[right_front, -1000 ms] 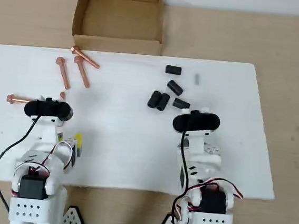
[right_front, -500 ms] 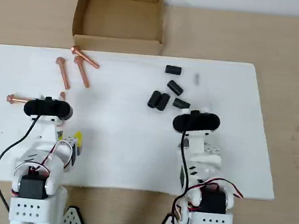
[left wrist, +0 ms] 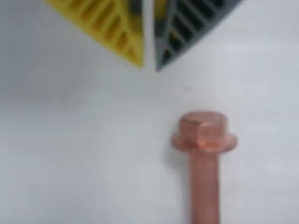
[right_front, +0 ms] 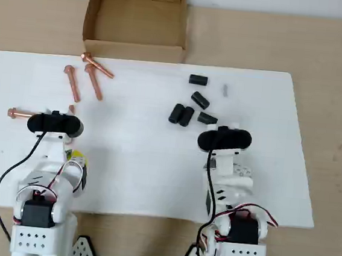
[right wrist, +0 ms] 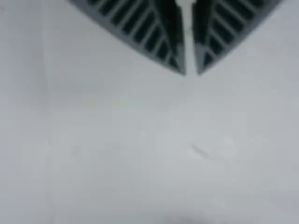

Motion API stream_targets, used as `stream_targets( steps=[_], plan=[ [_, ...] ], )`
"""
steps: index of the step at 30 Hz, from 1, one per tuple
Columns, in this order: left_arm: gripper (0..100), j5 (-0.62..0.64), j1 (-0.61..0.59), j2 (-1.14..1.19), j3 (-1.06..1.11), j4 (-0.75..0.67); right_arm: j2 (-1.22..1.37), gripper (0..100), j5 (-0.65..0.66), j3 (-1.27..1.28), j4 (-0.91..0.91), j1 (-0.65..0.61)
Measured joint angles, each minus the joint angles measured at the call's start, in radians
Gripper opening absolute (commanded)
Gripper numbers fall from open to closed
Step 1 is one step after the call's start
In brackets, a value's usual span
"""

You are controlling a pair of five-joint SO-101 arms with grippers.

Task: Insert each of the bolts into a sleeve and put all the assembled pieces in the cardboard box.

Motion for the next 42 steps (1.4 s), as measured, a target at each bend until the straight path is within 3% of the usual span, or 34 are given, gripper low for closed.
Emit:
stream_targets(
  steps=[14,19,23,29,36,42],
  plan=[
    [1,0.000,0.000,0.000,0.000,0.000,0.000,1.0,0.000,0.000,0.032,0.000],
    [1,0.000,-0.028,0.000,-0.066,0.040,0.000,12.1,0.000,-0.015,0.086,0.021],
    [1,0.000,-0.046,0.044,-0.273,0.132,0.000,14.2,0.000,-0.132,0.146,0.064],
    [1,0.000,-0.046,0.354,-0.647,0.218,0.071,0.5,0.000,-0.436,0.233,0.069],
    [1,0.060,-0.077,0.850,-1.214,0.377,0.534,0.9,-0.005,-0.930,0.267,0.069],
    [1,0.230,-0.081,1.054,-1.560,0.489,0.961,0.9,-0.170,-1.461,0.503,0.041]
  ],
)
